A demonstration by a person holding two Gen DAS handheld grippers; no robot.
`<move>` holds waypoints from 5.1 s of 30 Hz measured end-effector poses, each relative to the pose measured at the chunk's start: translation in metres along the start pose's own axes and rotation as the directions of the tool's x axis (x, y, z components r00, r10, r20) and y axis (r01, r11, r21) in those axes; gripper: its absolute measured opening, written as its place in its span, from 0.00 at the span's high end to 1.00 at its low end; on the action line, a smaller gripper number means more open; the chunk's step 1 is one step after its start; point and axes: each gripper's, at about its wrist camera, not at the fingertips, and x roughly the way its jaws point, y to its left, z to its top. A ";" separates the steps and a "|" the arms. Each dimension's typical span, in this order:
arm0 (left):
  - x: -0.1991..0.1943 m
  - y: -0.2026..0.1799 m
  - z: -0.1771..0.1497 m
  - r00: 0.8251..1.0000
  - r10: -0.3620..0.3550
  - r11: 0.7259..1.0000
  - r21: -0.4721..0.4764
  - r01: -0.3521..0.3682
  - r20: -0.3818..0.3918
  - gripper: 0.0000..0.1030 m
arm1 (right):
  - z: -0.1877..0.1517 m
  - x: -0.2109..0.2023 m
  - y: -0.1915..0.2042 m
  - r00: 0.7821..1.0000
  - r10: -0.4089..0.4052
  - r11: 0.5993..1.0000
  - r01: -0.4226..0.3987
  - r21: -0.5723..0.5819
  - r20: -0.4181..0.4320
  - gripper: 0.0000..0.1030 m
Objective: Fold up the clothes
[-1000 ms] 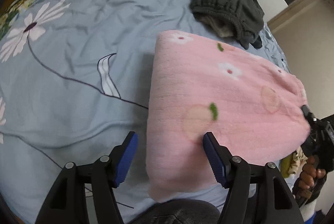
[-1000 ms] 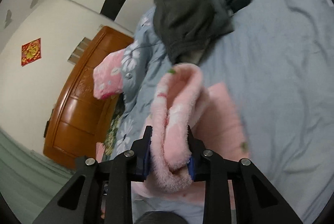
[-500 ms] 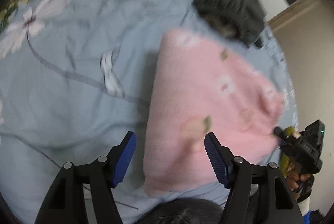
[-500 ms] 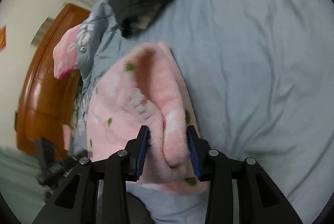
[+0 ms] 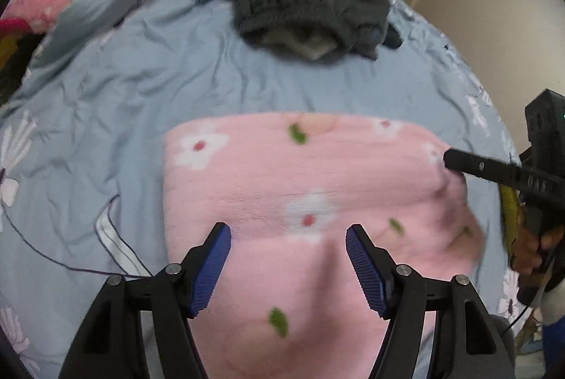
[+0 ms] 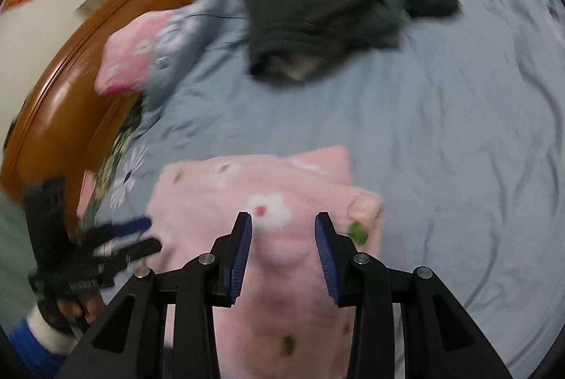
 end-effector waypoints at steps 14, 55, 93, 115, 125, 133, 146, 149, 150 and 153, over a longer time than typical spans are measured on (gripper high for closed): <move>-0.033 -0.007 -0.025 1.000 0.001 0.998 0.057 -0.001 0.008 0.30 | -0.017 -0.026 0.016 1.000 -0.013 0.999 0.014 -0.031 0.020 0.63; -0.024 0.056 -0.047 0.998 -0.030 0.996 -0.091 0.025 -0.060 0.28 | -0.083 -0.021 -0.057 0.997 0.080 0.979 -0.082 0.186 0.016 0.21; 0.033 0.081 -0.048 0.936 -0.349 0.894 -0.314 0.319 -0.045 0.31 | -0.063 0.035 -0.066 0.960 0.280 0.919 -0.264 0.294 -0.015 0.44; -0.005 0.071 -0.049 0.966 -0.257 0.907 -0.347 0.240 -0.003 0.57 | -0.061 0.014 -0.050 0.969 0.245 0.851 -0.221 0.476 0.012 0.65; -0.086 0.019 -0.036 0.949 -0.296 0.917 -0.246 0.315 0.112 0.59 | -0.055 -0.076 -0.030 0.961 0.240 0.870 -0.274 0.409 0.135 0.66; -0.108 -0.105 -0.001 0.900 -0.417 0.903 -0.055 0.426 0.124 0.59 | -0.056 -0.195 -0.072 0.954 0.158 0.904 -0.244 0.352 0.256 0.66; -0.019 -0.366 0.014 0.793 -0.592 0.784 0.126 0.608 -0.145 0.59 | -0.108 -0.388 -0.231 0.934 -0.130 0.899 -0.032 0.437 0.334 0.66; 0.008 -0.415 0.013 0.768 -0.610 0.760 0.133 0.637 -0.193 0.59 | -0.120 -0.416 -0.266 0.929 -0.184 0.885 0.015 0.465 0.321 0.66; 0.018 -0.431 0.013 0.760 -0.617 0.752 0.133 0.646 -0.202 0.59 | -0.124 -0.425 -0.278 0.928 -0.200 0.880 0.028 0.474 0.316 0.66; 0.031 -0.460 0.007 0.738 -0.636 0.730 0.133 0.670 -0.227 0.59 | -0.130 -0.443 -0.309 0.923 -0.250 0.867 0.080 0.492 0.291 0.66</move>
